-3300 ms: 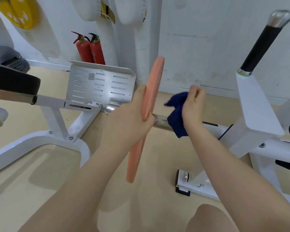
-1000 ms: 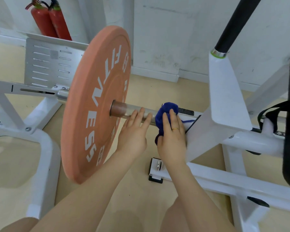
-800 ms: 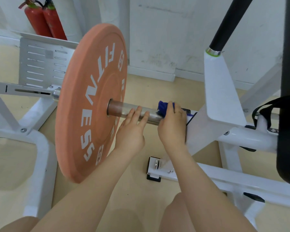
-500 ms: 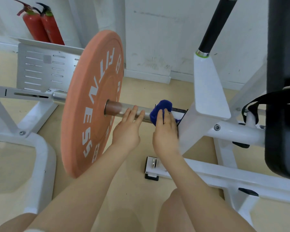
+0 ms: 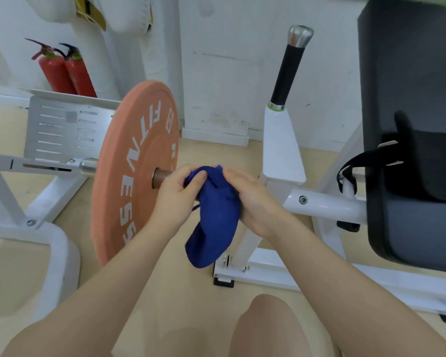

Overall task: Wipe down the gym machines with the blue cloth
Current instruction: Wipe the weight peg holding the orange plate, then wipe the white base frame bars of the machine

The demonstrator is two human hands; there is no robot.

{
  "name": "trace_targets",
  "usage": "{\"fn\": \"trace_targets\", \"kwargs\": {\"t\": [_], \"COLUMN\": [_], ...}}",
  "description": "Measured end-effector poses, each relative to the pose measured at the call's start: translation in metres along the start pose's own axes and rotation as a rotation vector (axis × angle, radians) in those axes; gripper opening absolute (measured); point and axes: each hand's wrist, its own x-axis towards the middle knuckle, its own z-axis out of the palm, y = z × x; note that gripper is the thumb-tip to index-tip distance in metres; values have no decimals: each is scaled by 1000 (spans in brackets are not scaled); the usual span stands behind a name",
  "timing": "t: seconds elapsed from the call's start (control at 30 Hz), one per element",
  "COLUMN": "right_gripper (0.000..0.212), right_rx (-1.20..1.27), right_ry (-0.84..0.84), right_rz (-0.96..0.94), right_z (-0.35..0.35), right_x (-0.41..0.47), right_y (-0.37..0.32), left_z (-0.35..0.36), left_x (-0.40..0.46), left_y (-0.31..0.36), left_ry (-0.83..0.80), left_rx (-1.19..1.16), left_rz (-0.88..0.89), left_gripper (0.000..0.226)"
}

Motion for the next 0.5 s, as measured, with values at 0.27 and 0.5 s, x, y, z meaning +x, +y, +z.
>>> {"fn": "trace_targets", "kwargs": {"t": [0.27,0.5], "right_gripper": [20,28], "right_rx": [-637,-712], "right_ry": [90,56], "right_rz": [-6,276], "right_z": [-4,20], "right_x": [3,-19], "right_y": [15,-23], "left_z": [-12,-15], "left_x": [27,42], "left_y": [1,58], "left_ry": [263,81], "left_rx": [-20,-167], "left_rz": [47,-124], "left_gripper": [22,19]}}
